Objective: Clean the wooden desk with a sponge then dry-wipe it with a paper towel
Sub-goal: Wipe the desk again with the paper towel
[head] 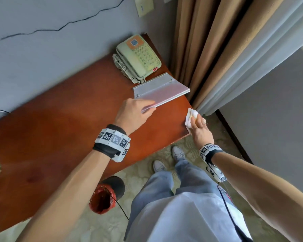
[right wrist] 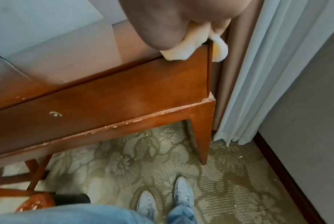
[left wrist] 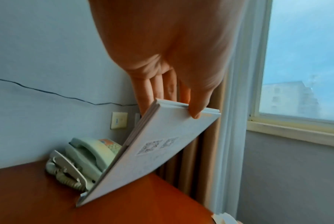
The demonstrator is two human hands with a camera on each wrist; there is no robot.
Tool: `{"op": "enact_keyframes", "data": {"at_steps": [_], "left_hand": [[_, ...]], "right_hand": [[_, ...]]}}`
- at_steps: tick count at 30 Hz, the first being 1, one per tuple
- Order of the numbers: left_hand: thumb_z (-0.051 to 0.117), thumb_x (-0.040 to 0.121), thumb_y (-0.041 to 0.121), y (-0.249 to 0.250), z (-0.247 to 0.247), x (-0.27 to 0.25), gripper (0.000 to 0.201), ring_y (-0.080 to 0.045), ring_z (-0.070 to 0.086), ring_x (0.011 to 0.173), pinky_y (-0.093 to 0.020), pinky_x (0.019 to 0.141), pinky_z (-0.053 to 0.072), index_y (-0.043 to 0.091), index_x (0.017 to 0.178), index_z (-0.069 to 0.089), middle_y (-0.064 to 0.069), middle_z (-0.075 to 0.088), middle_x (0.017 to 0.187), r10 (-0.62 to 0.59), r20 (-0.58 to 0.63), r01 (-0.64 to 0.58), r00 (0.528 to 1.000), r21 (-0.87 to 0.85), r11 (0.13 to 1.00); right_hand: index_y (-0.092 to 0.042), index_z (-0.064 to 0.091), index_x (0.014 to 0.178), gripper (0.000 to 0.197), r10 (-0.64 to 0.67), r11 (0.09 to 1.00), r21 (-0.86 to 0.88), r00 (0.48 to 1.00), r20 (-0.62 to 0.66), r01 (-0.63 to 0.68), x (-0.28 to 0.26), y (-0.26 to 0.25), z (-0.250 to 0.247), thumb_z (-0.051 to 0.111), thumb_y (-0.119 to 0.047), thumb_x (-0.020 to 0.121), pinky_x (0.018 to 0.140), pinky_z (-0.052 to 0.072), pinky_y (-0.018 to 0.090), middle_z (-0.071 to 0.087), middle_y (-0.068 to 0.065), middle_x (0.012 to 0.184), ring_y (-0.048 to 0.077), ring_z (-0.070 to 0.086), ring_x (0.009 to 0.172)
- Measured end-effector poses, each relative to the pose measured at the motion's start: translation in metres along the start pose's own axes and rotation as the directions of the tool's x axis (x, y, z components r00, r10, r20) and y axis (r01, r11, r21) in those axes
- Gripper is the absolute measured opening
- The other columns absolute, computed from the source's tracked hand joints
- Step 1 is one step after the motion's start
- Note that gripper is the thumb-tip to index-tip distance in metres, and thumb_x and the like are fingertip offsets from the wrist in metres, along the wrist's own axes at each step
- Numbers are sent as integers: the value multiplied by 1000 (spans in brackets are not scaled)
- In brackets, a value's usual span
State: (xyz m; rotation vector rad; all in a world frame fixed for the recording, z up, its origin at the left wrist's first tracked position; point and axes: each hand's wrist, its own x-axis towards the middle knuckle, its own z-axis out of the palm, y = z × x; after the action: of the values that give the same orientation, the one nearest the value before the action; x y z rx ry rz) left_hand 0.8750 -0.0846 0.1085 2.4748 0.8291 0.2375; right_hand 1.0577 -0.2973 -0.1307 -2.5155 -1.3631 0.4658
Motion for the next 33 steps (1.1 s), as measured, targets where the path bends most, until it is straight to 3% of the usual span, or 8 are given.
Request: {"op": "enact_keyframes", "data": {"at_steps": [4, 11, 14, 19, 23, 26, 29, 33], "left_hand": [[72, 92, 23, 0, -25, 11, 18, -18, 73, 74, -33, 67, 61, 13, 105, 79, -3, 79, 92, 24, -133, -18, 991, 40, 999], [66, 96, 27, -8, -39, 14, 21, -3, 61, 67, -4, 64, 39, 17, 109, 78, 2, 78, 89, -5, -188, 14, 982, 45, 999], [68, 94, 25, -8, -37, 10, 22, -7, 70, 76, -1, 69, 40, 15, 111, 79, 2, 79, 96, -16, -205, 19, 979, 15, 1000], [72, 92, 24, -5, -28, 3, 22, -11, 74, 84, -21, 74, 58, 14, 110, 79, 0, 79, 99, 4, -213, -4, 977, 3, 1000], [71, 92, 24, -4, -24, 1, 19, -18, 75, 85, -35, 70, 61, 15, 108, 79, -2, 79, 97, -7, -193, 6, 981, -3, 1000], [72, 92, 21, -3, -25, 0, 21, -17, 75, 91, -35, 74, 61, 12, 109, 79, -4, 78, 103, 7, -197, -4, 980, 13, 1000], [70, 93, 21, -6, -26, 0, 20, -22, 75, 86, -38, 70, 61, 12, 109, 78, -5, 78, 99, 16, -200, -11, 980, 24, 1000], [66, 96, 20, -5, -23, -1, 17, -26, 73, 74, -40, 62, 59, 13, 109, 74, -5, 78, 92, 51, -176, -29, 983, 127, 991]], "right_hand": [[-1, 28, 151, 71, -27, 994, -110, 1000, -6, 26, -2, -1, 10, 66, -8, 91, 118, 29, 45, 26, 25, 152, 40, 22, 145], [4, 25, 151, 66, -98, 971, -214, 993, 70, 111, -6, -17, 14, 57, -9, 95, 119, 21, 54, 23, 31, 155, 46, 14, 146], [1, 13, 154, 77, -325, 879, -245, 890, 319, 409, -13, -61, 33, 54, -15, 91, 117, 13, 58, 9, 30, 159, 49, 2, 147], [1, 4, 155, 62, -510, 815, -46, 753, 415, 577, -9, -175, 62, 29, -13, 101, 122, 6, 56, -3, 28, 160, 44, -3, 149], [-6, -1, 157, 64, -596, 686, -42, 594, 540, 726, -1, -198, 52, 32, -8, 102, 123, 7, 48, -12, 21, 162, 35, -10, 151], [-12, 7, 158, 69, -579, 748, -27, 672, 461, 663, 12, -150, 32, 36, -1, 97, 122, 16, 43, -6, 13, 164, 29, -1, 152], [-8, 31, 153, 72, -545, 813, -35, 780, 307, 582, 29, -74, 3, 47, 5, 84, 115, 33, 42, 23, 15, 161, 31, 22, 149], [-4, 40, 148, 74, -406, 887, -80, 850, 337, 455, 46, 2, -32, 57, 11, 78, 102, 49, 48, 34, 20, 155, 35, 32, 144]]}}
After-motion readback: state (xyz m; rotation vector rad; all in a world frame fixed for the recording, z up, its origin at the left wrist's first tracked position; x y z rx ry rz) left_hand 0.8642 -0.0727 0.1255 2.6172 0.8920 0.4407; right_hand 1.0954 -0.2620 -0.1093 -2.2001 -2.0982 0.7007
